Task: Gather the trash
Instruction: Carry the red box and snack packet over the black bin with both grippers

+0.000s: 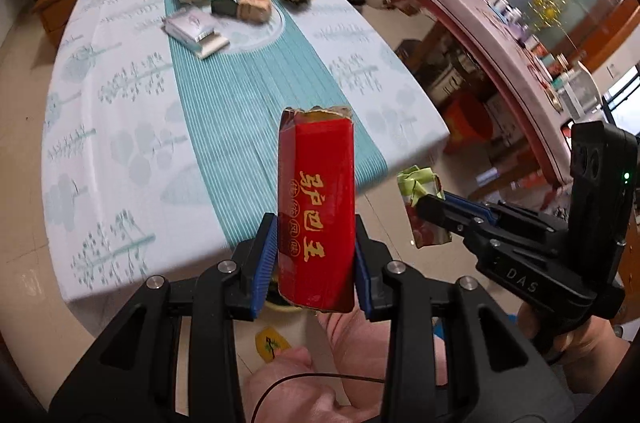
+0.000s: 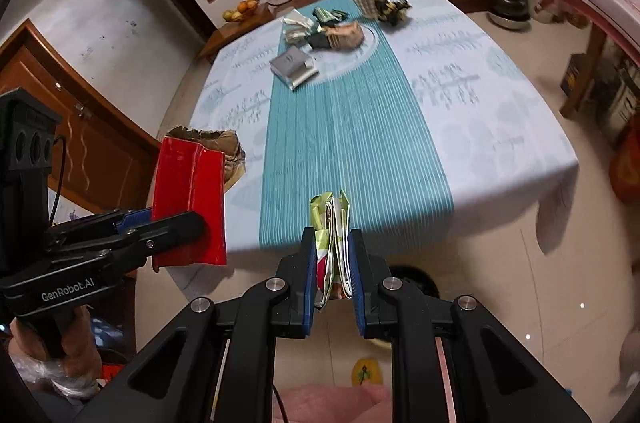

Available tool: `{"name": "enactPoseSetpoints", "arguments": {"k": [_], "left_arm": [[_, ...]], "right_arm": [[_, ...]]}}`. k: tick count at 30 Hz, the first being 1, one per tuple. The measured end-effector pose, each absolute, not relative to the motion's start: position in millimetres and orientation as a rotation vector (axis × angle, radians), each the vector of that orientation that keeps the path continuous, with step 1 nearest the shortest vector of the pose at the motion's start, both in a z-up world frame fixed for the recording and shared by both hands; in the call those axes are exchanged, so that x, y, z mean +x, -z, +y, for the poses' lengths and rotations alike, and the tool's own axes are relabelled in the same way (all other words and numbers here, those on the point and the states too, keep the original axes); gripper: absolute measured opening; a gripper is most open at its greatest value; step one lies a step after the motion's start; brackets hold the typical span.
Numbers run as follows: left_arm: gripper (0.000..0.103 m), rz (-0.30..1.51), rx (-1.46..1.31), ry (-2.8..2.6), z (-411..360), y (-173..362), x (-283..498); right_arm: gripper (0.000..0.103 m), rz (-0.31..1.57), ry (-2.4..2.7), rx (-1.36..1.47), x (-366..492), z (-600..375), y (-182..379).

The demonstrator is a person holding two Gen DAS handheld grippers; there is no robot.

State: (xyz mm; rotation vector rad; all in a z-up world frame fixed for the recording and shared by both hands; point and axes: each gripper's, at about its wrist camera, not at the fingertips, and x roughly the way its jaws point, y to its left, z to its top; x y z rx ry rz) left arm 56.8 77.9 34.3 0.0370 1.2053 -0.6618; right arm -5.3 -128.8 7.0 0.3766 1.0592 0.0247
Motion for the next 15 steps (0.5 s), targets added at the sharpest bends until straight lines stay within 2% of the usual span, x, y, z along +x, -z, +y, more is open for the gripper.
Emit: {"name": "enactPoseSetpoints", "arguments": {"k": [10,15], "left_arm": [[0.031,1.23,0.045,0.681,83.1,-21.5,11.1],[0.031,1.276,0.067,0.661,73.3,3.6,-3.6]], "right_arm": [[0.015,1.12,0.014,0.371,-57.9,-121.0,4.3],[0.015,1.159,0.012,0.408,-64.8,-128.6,26.8]]}}
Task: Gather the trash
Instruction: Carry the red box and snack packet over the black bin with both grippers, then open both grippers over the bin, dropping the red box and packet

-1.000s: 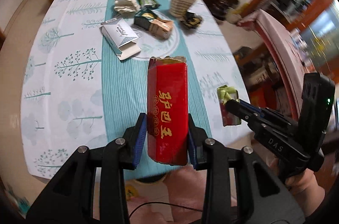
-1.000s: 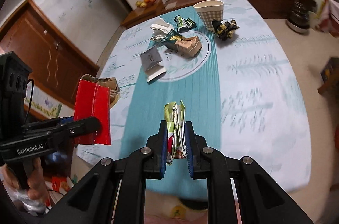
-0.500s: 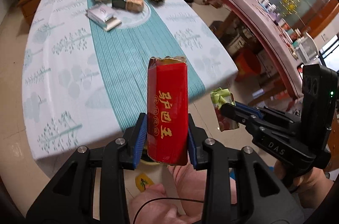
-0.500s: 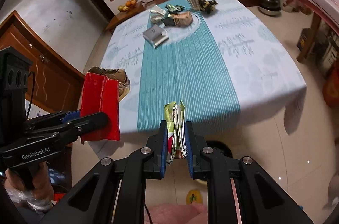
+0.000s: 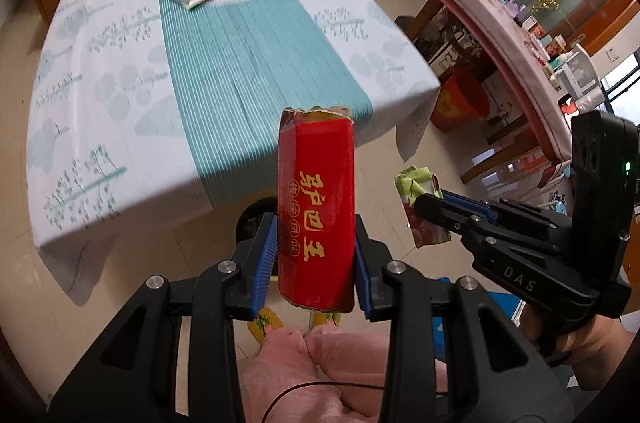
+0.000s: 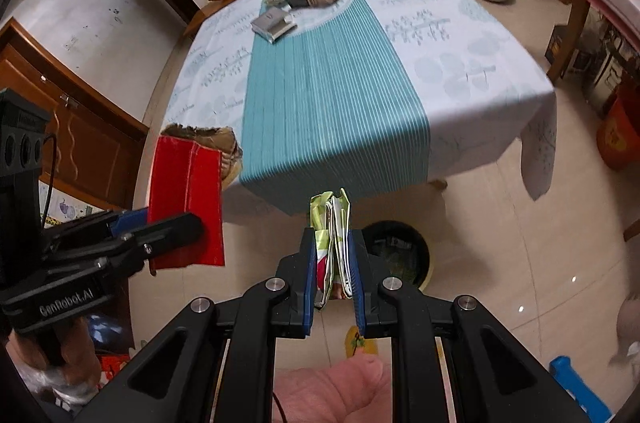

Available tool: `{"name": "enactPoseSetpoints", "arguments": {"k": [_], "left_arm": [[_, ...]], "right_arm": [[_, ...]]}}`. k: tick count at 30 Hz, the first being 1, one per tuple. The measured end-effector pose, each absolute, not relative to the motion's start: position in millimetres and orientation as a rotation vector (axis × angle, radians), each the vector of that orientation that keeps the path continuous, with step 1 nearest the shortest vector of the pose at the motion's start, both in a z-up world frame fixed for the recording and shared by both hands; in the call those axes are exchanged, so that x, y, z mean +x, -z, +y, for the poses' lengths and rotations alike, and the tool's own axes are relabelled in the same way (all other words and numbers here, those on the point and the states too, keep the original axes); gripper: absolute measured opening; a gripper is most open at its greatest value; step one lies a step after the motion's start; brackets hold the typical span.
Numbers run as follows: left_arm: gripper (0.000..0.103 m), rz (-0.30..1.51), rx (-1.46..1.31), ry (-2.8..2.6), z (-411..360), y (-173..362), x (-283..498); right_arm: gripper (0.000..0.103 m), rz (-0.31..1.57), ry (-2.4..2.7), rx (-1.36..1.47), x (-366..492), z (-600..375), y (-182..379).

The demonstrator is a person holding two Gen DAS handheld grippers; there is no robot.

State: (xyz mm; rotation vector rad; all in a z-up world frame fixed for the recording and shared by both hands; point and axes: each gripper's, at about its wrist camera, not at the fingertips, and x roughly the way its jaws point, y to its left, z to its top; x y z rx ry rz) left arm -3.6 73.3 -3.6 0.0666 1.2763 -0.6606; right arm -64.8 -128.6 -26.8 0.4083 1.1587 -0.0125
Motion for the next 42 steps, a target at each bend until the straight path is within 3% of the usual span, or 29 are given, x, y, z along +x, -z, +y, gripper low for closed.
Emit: {"name": "enactPoseSetpoints", "arguments": {"k": [9,19,25,40,42], "left_arm": [[0.031,1.326,0.098,0.585,48.6,67.2,-21.9],[0.031,1.429,0.027,0.463,23.9,199.5,-18.0],[0.031,1.474,0.034,0.411,15.4,266.5,-15.9],[0.033,1.481,0.037,0.398,-0.9,363.5,4.2],[0.038,1.482,0.031,0.394,0.1,370.9,4.1]], "right_arm": [[0.015,1.23,-0.01,0.472,-72.8,-149.8,104.3],[0.015,1.29,0.05,0.52,-62.0,-179.1,237.6],[0.015,1.308,0.07,0.549,-61.6,-188.1,290.6],[0.015,1.324,0.072,0.568,-47.4,-186.7,390.1],[0.015,1.323,0.065,0.564,-44.1,-183.6,399.3]]}}
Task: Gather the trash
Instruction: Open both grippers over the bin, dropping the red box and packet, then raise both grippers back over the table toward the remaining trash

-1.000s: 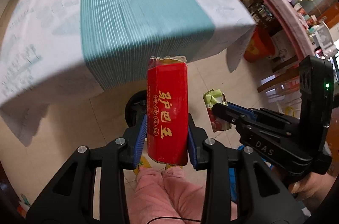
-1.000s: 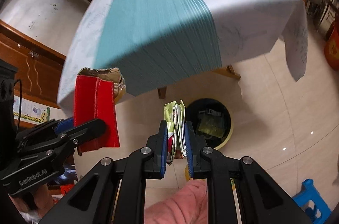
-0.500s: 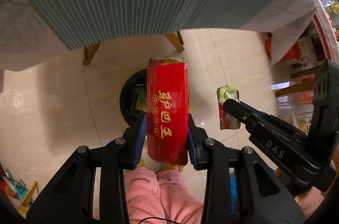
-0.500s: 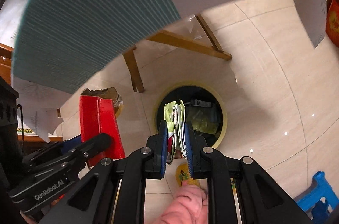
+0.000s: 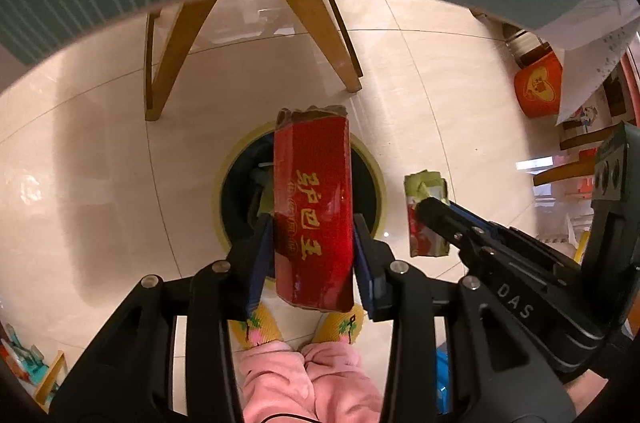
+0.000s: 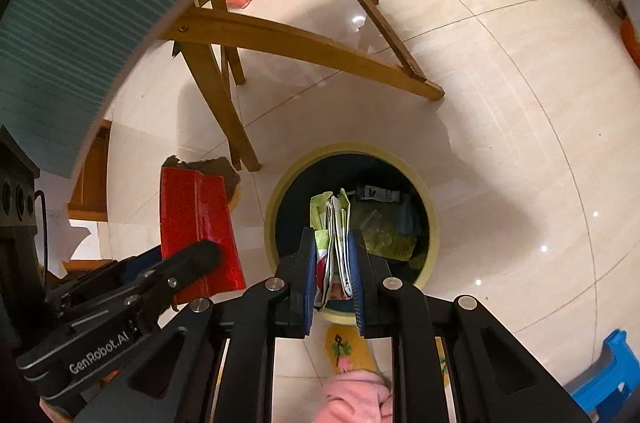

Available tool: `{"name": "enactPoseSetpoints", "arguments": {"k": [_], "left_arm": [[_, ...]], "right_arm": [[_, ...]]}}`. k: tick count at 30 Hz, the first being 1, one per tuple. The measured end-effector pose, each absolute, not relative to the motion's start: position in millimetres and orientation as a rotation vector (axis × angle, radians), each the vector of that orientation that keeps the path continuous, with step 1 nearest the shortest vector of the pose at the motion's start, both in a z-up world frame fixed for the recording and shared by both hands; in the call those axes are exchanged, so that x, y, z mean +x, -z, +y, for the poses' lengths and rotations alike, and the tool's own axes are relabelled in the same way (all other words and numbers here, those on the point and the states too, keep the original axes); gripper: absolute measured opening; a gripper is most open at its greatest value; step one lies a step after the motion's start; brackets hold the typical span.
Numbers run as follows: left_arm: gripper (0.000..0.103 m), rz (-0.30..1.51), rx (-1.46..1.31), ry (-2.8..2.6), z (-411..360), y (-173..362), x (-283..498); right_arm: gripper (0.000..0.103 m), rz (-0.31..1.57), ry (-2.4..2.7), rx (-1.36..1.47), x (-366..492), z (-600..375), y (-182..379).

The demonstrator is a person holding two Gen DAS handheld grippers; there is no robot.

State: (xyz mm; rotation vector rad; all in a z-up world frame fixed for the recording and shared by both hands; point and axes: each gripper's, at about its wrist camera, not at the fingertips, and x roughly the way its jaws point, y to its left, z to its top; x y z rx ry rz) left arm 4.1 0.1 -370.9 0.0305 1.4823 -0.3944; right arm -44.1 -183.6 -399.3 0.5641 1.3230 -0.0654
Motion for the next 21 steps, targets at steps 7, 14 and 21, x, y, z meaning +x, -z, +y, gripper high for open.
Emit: {"name": "enactPoseSetpoints", "arguments": {"k": [7,14,21], "left_arm": [[0.066,1.483,0.054,0.364,9.5,380.0,4.8],[0.075,1.439,0.045,0.311,31.2,380.6,2.5],[0.075,1.378,0.038,0.282,48.6,360.7,-5.3]], "right_arm": [[0.017,1.333,0.063,0.568,-32.7,-173.7,421.7],[0.031,1.344,0.05,0.575,-23.7,-165.4,439.6],[0.043,1.355,0.029,0.584,-17.6,-158.4,443.0]]}}
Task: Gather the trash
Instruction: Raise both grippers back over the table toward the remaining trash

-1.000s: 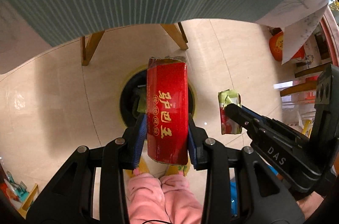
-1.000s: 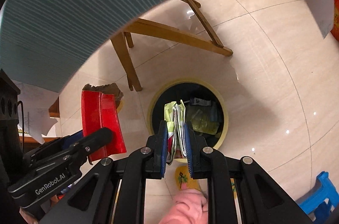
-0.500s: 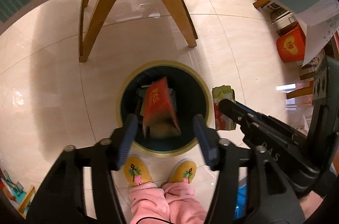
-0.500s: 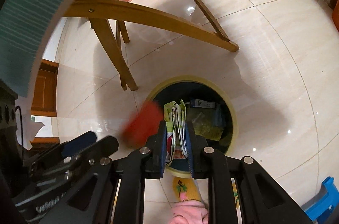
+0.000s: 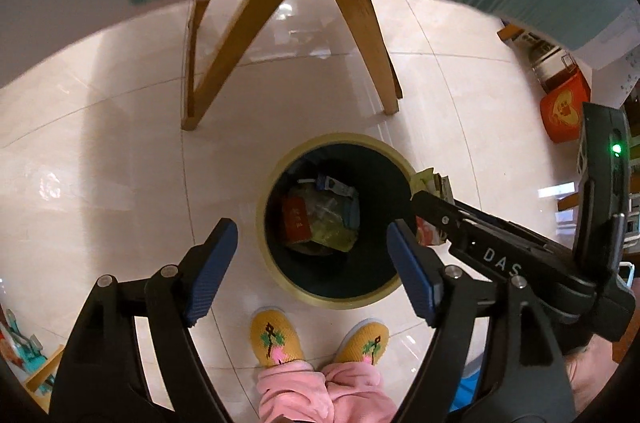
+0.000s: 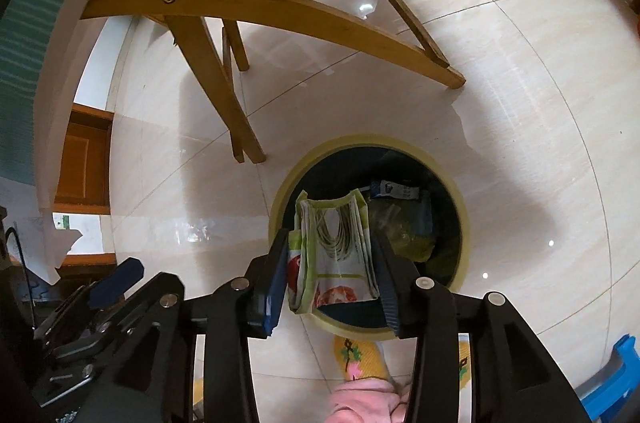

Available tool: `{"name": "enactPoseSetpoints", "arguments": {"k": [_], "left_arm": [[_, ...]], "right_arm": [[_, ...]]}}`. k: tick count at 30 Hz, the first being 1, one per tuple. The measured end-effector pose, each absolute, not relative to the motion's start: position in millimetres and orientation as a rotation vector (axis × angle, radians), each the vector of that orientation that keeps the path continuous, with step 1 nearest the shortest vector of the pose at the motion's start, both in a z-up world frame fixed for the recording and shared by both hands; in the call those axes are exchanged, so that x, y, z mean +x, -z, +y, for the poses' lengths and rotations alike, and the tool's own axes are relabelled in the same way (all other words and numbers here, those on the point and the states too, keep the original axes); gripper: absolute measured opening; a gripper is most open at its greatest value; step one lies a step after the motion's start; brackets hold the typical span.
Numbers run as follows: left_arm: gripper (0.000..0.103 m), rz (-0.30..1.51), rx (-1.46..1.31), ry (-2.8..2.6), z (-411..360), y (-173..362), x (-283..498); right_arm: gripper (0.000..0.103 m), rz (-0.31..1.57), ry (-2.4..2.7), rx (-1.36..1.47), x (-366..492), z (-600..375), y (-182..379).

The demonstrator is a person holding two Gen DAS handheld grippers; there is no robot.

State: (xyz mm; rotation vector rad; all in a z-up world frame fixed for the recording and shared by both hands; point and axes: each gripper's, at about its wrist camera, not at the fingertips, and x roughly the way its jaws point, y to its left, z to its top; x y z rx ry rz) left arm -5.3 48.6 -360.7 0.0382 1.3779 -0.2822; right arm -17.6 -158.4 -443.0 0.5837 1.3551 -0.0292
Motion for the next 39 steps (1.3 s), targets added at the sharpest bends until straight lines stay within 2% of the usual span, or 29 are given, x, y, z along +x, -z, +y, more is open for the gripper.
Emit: {"name": "enactPoseSetpoints", "arguments": {"k": [4,8,10,12,23,32,39], "left_arm": [[0.075,1.374,0.028,0.279,56.4,343.3,-9.0],[0.075,1.384,0.016,0.271,59.5,327.3,-12.8],[0.075,1.389,0.01,0.265,61.9,317.5,-13.5],[0.075,1.384,0.007,0.257,64.2,306.6,-14.2],[0.075,1.353,0.007,0.202,77.3,214.8,-34.0],[0.075,1.332,-0.021,0.152,84.3,111.9,-51.5],[0.075,1.236,-0.019,0.173,79.3,20.3,-55.3]], "right_arm": [[0.056,1.347,0.023,0.576,-16.3,-155.7,431.0],[0.066,1.336,0.023,0.564,-14.3,-154.5,414.5],[0.074,1.334,0.025,0.555,-14.6,-154.1,404.7],[0.076,1.326,0.024,0.547,-14.8,-153.8,392.5],[0.077,1.307,0.005,0.532,-34.6,-161.8,307.0],[0.077,1.238,-0.06,0.507,-72.1,-162.4,177.4],[0.077,1.115,-0.088,0.451,-87.3,-169.9,72.3]]}}
